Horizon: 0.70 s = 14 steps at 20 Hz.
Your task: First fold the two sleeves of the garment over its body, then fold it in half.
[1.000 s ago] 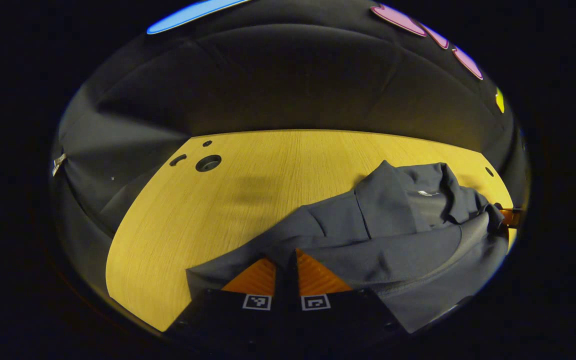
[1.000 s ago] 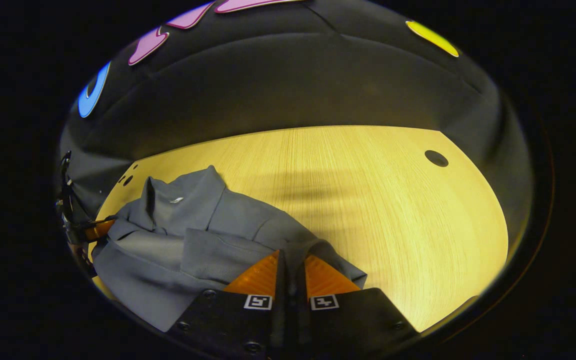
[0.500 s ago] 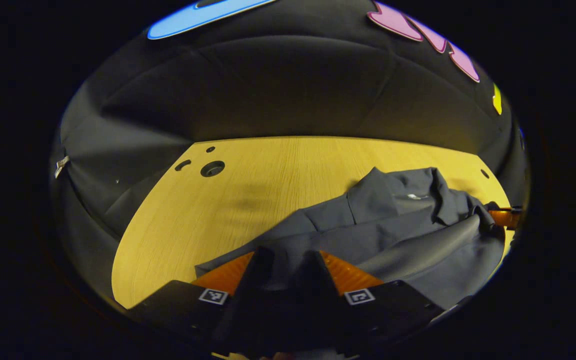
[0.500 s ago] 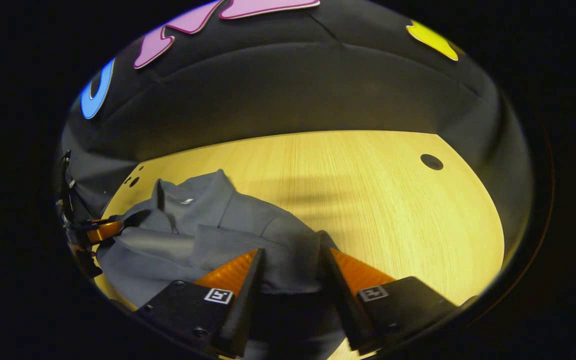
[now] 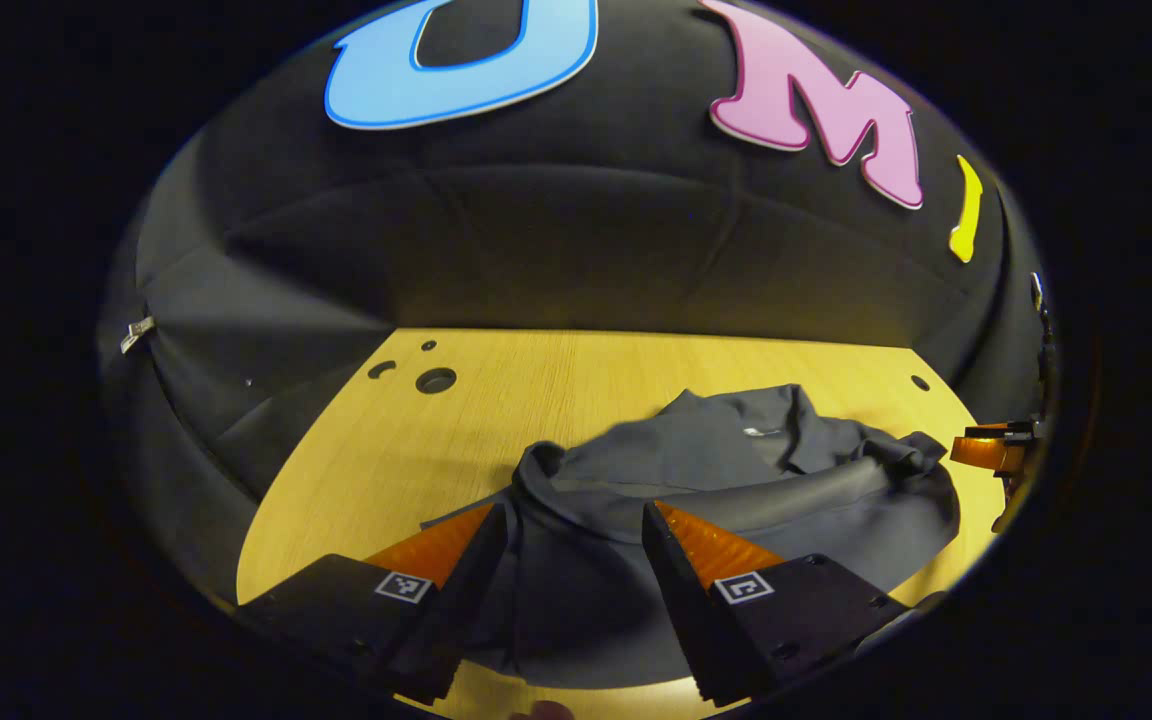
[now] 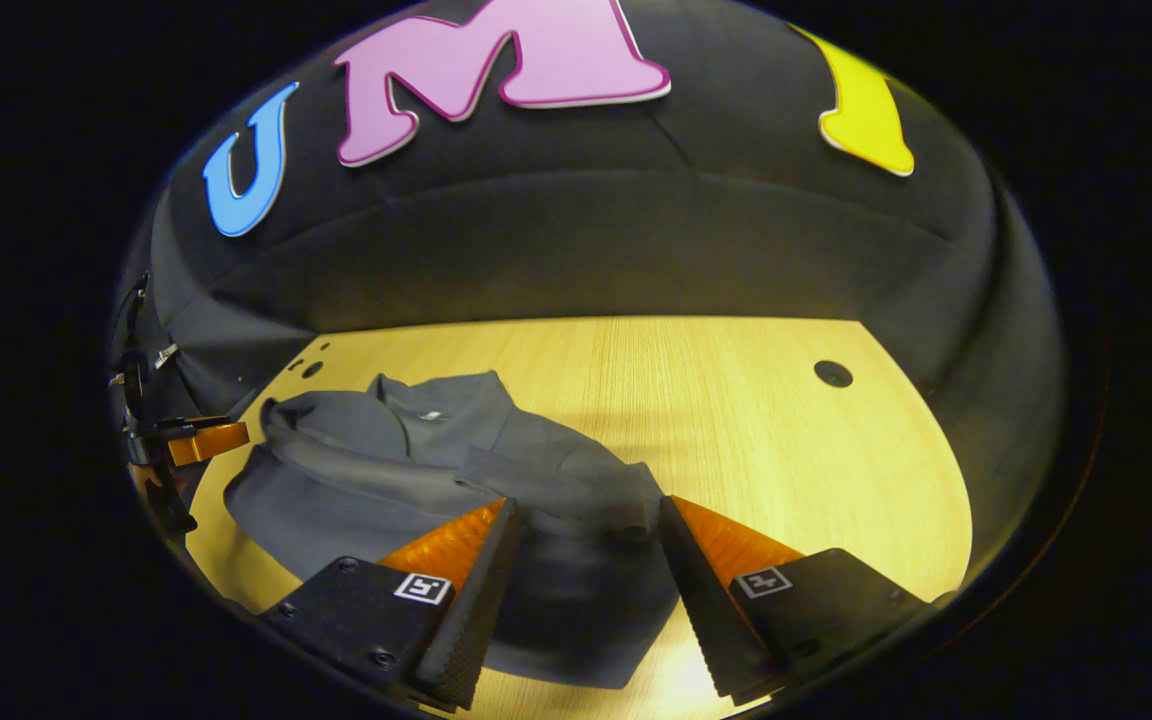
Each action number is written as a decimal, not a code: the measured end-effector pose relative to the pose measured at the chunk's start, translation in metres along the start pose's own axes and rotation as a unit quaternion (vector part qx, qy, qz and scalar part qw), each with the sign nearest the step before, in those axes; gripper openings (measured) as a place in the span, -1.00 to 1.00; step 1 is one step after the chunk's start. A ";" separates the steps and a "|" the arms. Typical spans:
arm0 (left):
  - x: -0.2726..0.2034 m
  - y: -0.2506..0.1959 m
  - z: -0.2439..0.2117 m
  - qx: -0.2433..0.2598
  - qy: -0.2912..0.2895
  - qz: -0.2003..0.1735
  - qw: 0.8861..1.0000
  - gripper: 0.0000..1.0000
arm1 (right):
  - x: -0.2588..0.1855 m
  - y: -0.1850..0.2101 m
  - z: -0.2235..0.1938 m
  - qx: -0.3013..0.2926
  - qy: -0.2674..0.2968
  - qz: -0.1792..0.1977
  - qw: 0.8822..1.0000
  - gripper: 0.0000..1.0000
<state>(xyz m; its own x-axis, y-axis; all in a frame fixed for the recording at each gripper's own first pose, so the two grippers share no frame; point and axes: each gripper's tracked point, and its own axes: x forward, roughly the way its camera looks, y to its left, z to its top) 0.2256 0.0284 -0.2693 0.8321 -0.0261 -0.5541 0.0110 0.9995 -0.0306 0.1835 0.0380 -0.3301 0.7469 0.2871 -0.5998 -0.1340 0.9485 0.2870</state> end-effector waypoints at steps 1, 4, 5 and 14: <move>-0.012 -0.003 0.005 0.000 -0.008 -0.005 1.000 0.74 | -0.012 -0.001 0.001 -0.001 -0.004 0.000 1.000 0.74; -0.046 -0.012 0.011 0.004 -0.027 -0.019 0.999 0.74 | -0.044 0.001 0.000 -0.006 -0.018 -0.002 1.000 0.75; -0.059 -0.015 0.010 0.005 -0.031 -0.024 0.999 0.74 | -0.055 0.002 0.000 -0.009 -0.021 -0.002 1.000 0.75; -0.148 -0.034 -0.006 0.003 -0.042 -0.067 0.997 0.75 | -0.136 0.018 0.002 -0.035 -0.053 0.014 0.998 0.74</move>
<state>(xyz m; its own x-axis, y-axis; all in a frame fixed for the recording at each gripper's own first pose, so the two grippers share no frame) 0.0986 -0.0022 -0.1917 0.8667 -0.1576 -0.4732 0.1276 0.9873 -0.0951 0.0809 0.0157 -0.2422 0.8069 0.3005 -0.5085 -0.1971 0.9486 0.2478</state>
